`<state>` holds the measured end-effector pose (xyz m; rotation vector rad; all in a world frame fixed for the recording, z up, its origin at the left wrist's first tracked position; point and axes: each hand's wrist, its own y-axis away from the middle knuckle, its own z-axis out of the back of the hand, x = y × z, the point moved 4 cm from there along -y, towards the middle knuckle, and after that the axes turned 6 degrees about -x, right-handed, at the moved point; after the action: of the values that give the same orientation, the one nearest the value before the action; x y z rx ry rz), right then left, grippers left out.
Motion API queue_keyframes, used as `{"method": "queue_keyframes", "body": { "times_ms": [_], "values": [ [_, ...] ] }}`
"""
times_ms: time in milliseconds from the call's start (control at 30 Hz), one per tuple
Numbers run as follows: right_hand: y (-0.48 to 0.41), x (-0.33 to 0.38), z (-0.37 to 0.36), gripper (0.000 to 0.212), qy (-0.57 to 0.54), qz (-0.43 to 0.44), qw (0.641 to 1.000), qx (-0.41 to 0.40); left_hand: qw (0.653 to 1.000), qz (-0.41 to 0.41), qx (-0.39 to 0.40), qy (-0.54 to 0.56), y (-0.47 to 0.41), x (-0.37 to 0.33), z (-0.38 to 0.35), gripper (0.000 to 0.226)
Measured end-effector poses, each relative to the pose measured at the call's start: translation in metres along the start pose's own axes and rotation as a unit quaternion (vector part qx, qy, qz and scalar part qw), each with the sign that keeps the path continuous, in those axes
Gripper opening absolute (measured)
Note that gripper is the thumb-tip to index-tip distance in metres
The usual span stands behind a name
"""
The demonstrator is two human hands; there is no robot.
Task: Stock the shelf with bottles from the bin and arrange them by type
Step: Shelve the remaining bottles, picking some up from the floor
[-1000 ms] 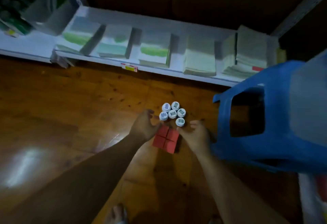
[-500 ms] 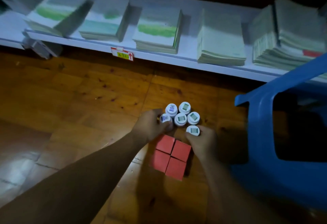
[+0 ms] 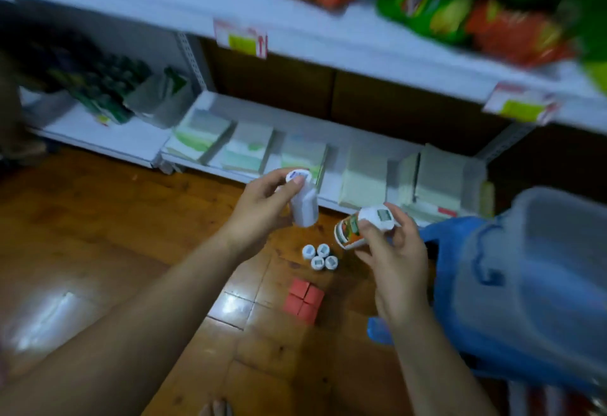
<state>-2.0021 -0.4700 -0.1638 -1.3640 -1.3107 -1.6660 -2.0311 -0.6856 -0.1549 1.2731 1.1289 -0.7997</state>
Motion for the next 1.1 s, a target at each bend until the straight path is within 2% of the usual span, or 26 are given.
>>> {"method": "queue_keyframes", "body": {
  "times_ms": [133, 233, 367, 467, 533, 667, 767, 933, 1100],
  "values": [
    [0.063, 0.179, 0.017, 0.033, -0.065, -0.013, 0.998, 0.023, 0.995, 0.025, 0.029, 0.097, 0.083, -0.177, -0.038, 0.027],
    [0.109, 0.291, 0.037, 0.023, -0.076, 0.004, 0.996, 0.039, 0.989, 0.035, 0.067, 0.126, 0.143, -0.285, -0.072, 0.03],
    [0.17, 0.396, 0.075, 0.017, -0.072, 0.038, 0.995, 0.051, 0.982, 0.058, 0.136, 0.114, 0.221, -0.386, -0.118, 0.046],
    [0.203, 0.451, 0.109, 0.028, -0.084, 0.059, 0.994, 0.037, 0.969, 0.055, 0.216, 0.108, 0.269, -0.436, -0.148, 0.056],
    [0.22, 0.482, 0.131, 0.03, -0.103, 0.075, 0.992, 0.025, 0.959, 0.027, 0.26, 0.109, 0.292, -0.458, -0.164, 0.059],
    [0.257, 0.527, 0.169, 0.034, -0.118, 0.123, 0.985, -0.009, 0.948, -0.077, 0.306, 0.051, 0.318, -0.479, -0.191, 0.05],
    [0.29, 0.544, 0.191, 0.037, -0.118, 0.149, 0.98, -0.055, 0.926, -0.096, 0.364, 0.027, 0.333, -0.488, -0.212, 0.051],
    [0.341, 0.534, 0.225, 0.048, -0.103, 0.173, 0.964, -0.175, 0.899, -0.018, 0.434, 0.059, 0.357, -0.485, -0.245, 0.042],
    [0.41, 0.51, 0.267, 0.048, -0.088, 0.175, 0.93, -0.311, 0.829, 0.065, 0.548, 0.086, 0.414, -0.471, -0.287, 0.036]
  ]
}}
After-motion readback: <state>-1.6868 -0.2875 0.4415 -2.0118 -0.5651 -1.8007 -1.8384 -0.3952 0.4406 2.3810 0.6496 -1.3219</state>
